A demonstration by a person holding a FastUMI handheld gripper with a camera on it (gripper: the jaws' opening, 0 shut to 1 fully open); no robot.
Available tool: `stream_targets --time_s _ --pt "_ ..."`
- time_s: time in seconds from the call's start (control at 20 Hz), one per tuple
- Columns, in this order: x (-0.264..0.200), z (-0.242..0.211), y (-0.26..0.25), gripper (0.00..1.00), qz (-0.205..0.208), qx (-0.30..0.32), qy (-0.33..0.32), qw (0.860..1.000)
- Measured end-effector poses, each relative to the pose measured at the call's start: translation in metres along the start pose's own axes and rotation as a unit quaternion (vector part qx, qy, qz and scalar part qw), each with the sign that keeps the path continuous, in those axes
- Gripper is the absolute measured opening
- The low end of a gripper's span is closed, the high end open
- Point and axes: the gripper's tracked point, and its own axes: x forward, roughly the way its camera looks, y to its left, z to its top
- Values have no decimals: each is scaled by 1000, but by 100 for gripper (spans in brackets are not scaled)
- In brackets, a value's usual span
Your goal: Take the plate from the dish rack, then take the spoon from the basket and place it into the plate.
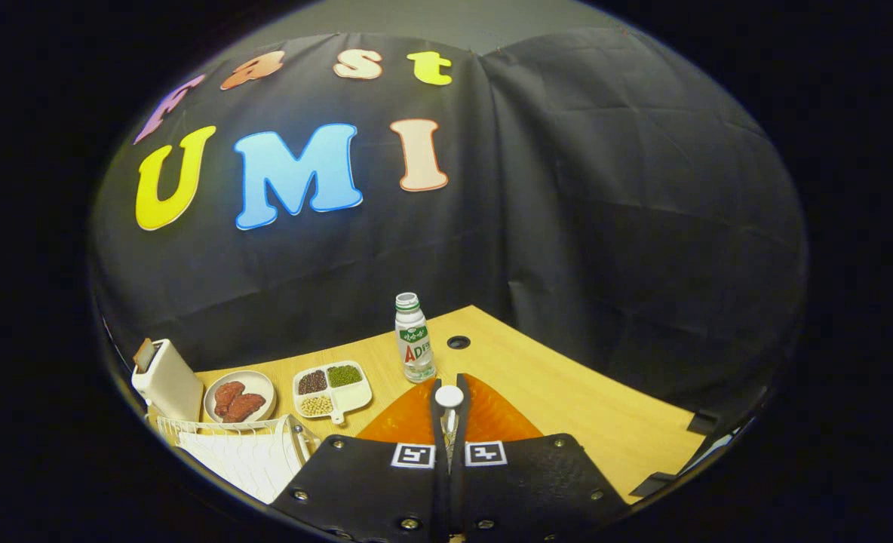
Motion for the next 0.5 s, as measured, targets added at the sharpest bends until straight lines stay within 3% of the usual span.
stream_targets --time_s 0.25,0.5 --pt "-54 24 29 1 22 -59 -29 998" --pt "-120 -5 93 0 101 -105 -24 989"
